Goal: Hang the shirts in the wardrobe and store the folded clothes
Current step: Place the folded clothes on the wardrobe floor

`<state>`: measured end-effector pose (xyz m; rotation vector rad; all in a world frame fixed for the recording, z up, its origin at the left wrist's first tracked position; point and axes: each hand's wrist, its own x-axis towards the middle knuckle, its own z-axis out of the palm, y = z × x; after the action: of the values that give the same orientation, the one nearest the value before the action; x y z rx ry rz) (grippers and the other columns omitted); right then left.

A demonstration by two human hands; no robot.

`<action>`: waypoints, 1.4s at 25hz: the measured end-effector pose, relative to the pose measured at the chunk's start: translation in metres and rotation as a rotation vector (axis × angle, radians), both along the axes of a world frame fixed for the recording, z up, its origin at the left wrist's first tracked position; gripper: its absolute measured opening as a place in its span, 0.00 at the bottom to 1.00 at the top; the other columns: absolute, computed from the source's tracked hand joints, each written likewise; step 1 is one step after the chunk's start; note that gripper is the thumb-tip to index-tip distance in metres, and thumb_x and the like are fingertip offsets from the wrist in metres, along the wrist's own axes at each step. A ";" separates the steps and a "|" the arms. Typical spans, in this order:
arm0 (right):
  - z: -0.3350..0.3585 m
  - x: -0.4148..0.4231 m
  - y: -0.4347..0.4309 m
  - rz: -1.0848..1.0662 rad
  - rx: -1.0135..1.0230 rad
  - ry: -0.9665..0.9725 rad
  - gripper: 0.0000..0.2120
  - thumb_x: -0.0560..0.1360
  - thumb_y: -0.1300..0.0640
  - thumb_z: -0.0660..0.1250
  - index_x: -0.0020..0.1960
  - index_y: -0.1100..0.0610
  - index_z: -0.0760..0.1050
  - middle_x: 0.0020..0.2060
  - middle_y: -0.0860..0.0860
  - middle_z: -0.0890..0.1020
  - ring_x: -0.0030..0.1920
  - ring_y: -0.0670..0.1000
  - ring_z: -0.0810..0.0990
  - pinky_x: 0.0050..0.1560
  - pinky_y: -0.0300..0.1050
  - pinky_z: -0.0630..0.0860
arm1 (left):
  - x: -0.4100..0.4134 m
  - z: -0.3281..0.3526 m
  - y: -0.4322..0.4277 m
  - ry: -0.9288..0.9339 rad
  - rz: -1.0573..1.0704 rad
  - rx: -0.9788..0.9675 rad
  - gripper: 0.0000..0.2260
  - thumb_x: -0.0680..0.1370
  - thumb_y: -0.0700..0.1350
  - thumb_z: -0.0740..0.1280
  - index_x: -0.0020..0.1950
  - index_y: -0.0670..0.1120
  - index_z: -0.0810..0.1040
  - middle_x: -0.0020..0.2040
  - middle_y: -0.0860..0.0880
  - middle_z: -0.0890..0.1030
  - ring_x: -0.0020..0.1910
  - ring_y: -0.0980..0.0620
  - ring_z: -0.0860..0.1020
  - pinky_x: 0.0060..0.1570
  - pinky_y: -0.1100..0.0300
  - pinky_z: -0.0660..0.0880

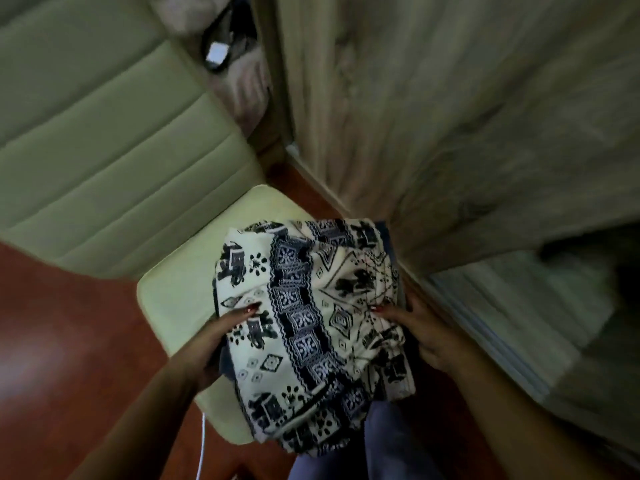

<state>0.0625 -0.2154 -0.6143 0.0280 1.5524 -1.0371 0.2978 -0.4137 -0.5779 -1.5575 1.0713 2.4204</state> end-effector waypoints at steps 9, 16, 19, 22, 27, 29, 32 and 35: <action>0.021 -0.034 0.211 -0.447 0.129 -0.097 0.44 0.63 0.49 0.75 0.74 0.51 0.58 0.64 0.56 0.72 0.53 0.53 0.76 0.51 0.48 0.73 | -0.144 0.007 0.141 0.048 -0.459 0.139 0.20 0.76 0.52 0.65 0.66 0.48 0.73 0.53 0.46 0.85 0.51 0.44 0.83 0.42 0.56 0.81; 0.002 -0.095 0.344 -0.623 0.106 -0.048 0.46 0.49 0.39 0.80 0.65 0.44 0.69 0.60 0.52 0.78 0.57 0.56 0.79 0.55 0.57 0.78 | -0.265 -0.023 0.264 0.043 -0.571 0.069 0.16 0.76 0.50 0.65 0.62 0.49 0.75 0.50 0.50 0.86 0.49 0.50 0.84 0.41 0.60 0.81; -0.029 -0.136 0.374 -0.664 0.083 -0.045 0.41 0.54 0.42 0.79 0.64 0.49 0.71 0.54 0.53 0.82 0.52 0.55 0.82 0.46 0.53 0.80 | -0.319 -0.056 0.295 0.053 -0.526 -0.006 0.13 0.77 0.49 0.66 0.61 0.46 0.77 0.51 0.42 0.85 0.49 0.44 0.84 0.42 0.53 0.81; -0.076 -0.181 0.375 -0.735 0.075 -0.008 0.29 0.63 0.49 0.73 0.62 0.54 0.74 0.49 0.52 0.83 0.47 0.51 0.81 0.37 0.44 0.76 | -0.380 -0.100 0.301 0.033 -0.518 -0.125 0.19 0.74 0.53 0.70 0.59 0.43 0.79 0.52 0.40 0.84 0.51 0.41 0.83 0.53 0.44 0.79; -0.165 -0.254 0.339 -0.837 -0.044 -0.008 0.08 0.73 0.54 0.67 0.51 0.54 0.79 0.40 0.51 0.85 0.36 0.47 0.84 0.31 0.40 0.78 | -0.467 -0.178 0.279 0.091 -0.440 -0.364 0.19 0.70 0.56 0.73 0.55 0.45 0.81 0.51 0.41 0.84 0.48 0.44 0.84 0.50 0.46 0.80; -0.199 -0.278 0.322 -0.836 -0.110 0.036 0.13 0.74 0.53 0.67 0.57 0.55 0.78 0.47 0.52 0.85 0.41 0.48 0.84 0.33 0.40 0.79 | -0.491 -0.201 0.265 0.098 -0.420 -0.478 0.20 0.68 0.58 0.74 0.51 0.46 0.82 0.50 0.43 0.85 0.47 0.43 0.84 0.51 0.45 0.79; -0.257 -0.303 0.295 -0.846 -0.254 -0.003 0.19 0.73 0.52 0.67 0.62 0.58 0.76 0.52 0.56 0.83 0.46 0.52 0.84 0.37 0.42 0.80 | -0.525 -0.240 0.246 0.076 -0.401 -0.706 0.21 0.68 0.63 0.72 0.51 0.50 0.80 0.47 0.51 0.84 0.46 0.51 0.83 0.50 0.56 0.79; -0.308 -0.323 0.277 -0.866 -0.238 -0.035 0.16 0.73 0.52 0.66 0.59 0.57 0.77 0.45 0.53 0.84 0.43 0.51 0.84 0.40 0.43 0.79 | -0.549 -0.270 0.238 0.092 -0.440 -0.768 0.22 0.71 0.64 0.68 0.58 0.53 0.78 0.48 0.58 0.83 0.50 0.55 0.82 0.49 0.60 0.78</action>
<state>-0.2602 0.0616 -0.9220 0.5916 1.3788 -1.8747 -0.2511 -0.1755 -0.8476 -1.1379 2.2584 1.8791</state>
